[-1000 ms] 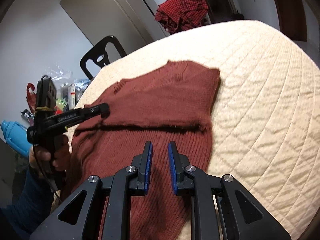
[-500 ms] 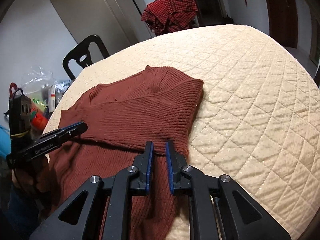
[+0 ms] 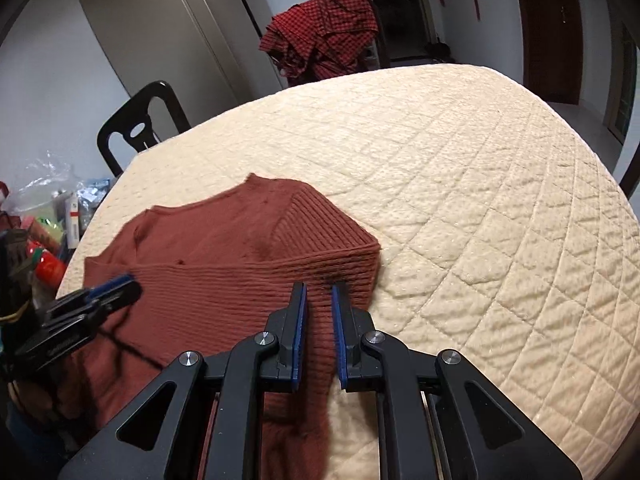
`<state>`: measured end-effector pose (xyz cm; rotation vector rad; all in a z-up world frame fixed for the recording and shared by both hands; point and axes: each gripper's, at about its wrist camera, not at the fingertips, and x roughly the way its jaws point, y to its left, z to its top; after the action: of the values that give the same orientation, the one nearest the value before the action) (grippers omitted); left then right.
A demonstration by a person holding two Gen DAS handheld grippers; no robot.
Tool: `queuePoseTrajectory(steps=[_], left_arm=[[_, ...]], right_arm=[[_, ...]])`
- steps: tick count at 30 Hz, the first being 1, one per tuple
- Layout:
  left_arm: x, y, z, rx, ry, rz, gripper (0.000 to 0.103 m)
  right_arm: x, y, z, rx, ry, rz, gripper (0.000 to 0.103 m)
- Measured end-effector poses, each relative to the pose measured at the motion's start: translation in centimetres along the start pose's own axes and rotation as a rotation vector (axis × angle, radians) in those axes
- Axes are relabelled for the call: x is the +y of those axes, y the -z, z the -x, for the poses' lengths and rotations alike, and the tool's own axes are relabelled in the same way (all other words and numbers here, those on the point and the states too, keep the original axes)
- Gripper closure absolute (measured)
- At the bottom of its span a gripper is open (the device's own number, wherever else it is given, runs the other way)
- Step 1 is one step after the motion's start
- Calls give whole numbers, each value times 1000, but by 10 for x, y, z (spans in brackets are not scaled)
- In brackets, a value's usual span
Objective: Fold small clothes
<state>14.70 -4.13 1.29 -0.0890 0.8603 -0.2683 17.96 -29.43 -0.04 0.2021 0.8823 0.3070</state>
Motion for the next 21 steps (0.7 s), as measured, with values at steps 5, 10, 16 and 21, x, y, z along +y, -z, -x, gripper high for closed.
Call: queuePoseTrajectory(steps=[5,10,16,21], left_arm=[[5,7,28,-38,-40,-6,77],[43,24,58,-84,-109,51,77],[84,45,66,-51,-176,140,77],[84,55,75,-85,-184,128,77]], right_arm=[[6,10,23,0,-20,7,89],[16,36,36,13,-27,74,89],[20,39,34,10,14,103,89],[33,42,35,16,-1,150,89]])
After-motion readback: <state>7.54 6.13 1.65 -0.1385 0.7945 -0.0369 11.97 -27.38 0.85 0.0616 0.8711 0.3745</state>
